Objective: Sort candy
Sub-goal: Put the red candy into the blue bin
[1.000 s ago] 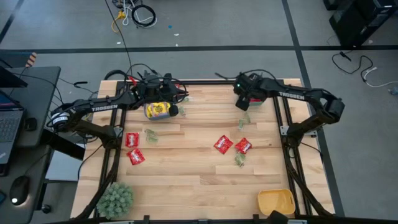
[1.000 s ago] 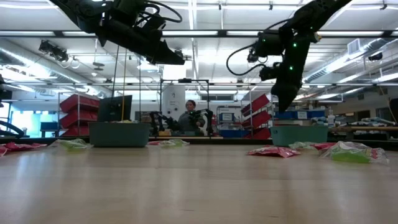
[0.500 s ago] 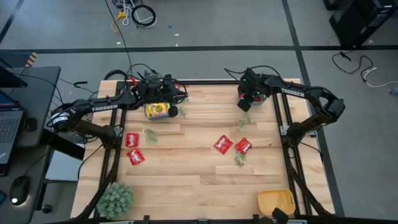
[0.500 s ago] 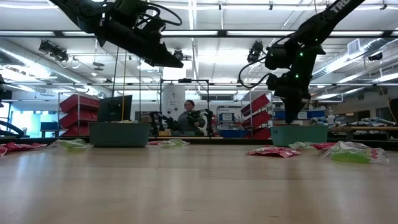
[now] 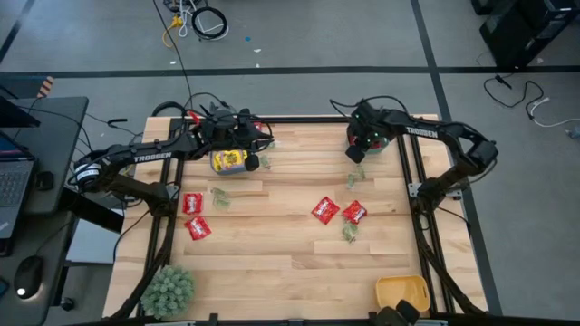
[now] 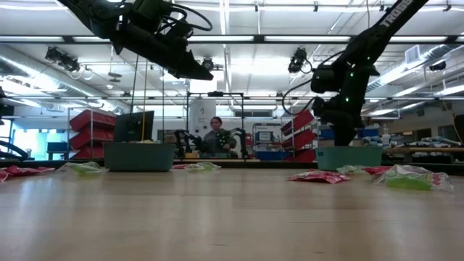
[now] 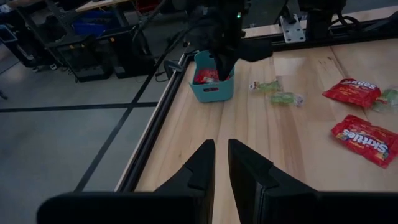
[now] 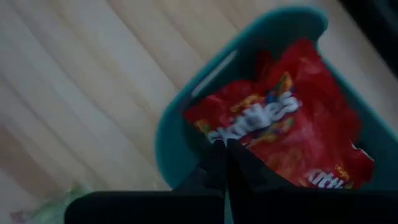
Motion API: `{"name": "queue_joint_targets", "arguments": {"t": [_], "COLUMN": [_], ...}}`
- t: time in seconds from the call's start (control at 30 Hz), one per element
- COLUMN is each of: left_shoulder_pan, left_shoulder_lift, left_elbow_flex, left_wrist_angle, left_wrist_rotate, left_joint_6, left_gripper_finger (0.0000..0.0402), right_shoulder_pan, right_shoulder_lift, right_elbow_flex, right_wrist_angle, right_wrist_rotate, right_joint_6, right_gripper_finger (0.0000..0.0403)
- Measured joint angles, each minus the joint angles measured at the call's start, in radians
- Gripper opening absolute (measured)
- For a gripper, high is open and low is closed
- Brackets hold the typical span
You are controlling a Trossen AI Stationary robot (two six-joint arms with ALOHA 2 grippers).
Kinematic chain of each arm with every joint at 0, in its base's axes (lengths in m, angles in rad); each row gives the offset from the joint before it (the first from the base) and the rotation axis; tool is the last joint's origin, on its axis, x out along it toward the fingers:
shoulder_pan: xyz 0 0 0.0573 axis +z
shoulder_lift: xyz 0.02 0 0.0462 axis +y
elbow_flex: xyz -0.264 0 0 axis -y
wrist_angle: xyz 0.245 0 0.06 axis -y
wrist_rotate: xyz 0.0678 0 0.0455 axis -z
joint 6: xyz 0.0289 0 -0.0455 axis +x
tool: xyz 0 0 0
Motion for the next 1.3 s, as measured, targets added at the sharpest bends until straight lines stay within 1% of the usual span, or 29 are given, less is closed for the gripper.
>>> {"name": "queue_joint_targets", "arguments": {"t": [0.17, 0.33, 0.5, 0.63, 0.77, 0.87, 0.97, 1.07, 1.17, 1.3], "left_shoulder_pan": [0.000, 0.000, 0.000, 0.009, 0.084, 0.177, 0.259, 0.308, 0.320, 0.322], "left_shoulder_lift": [0.000, 0.000, 0.000, 0.000, 0.004, 0.025, 0.078, 0.154, 0.243, 0.350], "left_elbow_flex": [0.000, 0.000, 0.007, 0.041, 0.056, 0.066, 0.077, 0.103, 0.152, 0.238], "left_wrist_angle": [-0.009, -0.055, -0.159, -0.279, -0.337, -0.370, -0.398, -0.401, -0.411, -0.445], "left_wrist_rotate": [0.000, -0.003, -0.068, -0.162, -0.183, -0.141, -0.086, -0.038, -0.036, -0.032], "left_joint_6": [0.000, -0.001, -0.006, -0.034, -0.066, -0.108, -0.129, -0.124, -0.119, -0.100], "left_gripper_finger": [0.0046, 0.0046, 0.0046, 0.0034, 0.0005, 0.0003, 0.0002, 0.0002, 0.0010, 0.0043], "right_shoulder_pan": [-0.010, -0.013, 0.003, 0.034, 0.059, 0.088, 0.125, 0.157, 0.180, 0.199], "right_shoulder_lift": [0.031, 0.024, -0.025, -0.093, -0.146, -0.165, -0.174, -0.174, -0.174, -0.174], "right_elbow_flex": [0.000, 0.001, 0.001, 0.001, 0.001, 0.001, 0.001, 0.001, 0.001, 0.001], "right_wrist_angle": [0.025, 0.031, 0.008, 0.009, 0.049, 0.064, 0.090, 0.125, 0.139, 0.143], "right_wrist_rotate": [0.063, 0.073, 0.046, 0.039, 0.029, 0.027, 0.027, 0.027, 0.027, 0.026], "right_joint_6": [0.007, 0.000, -0.011, -0.014, 0.006, 0.024, 0.027, 0.027, 0.027, 0.027], "right_gripper_finger": [0.0000, 0.0000, 0.0000, 0.0000, 0.0000, 0.0000, 0.0000, 0.0000, 0.0000, 0.0000]}}
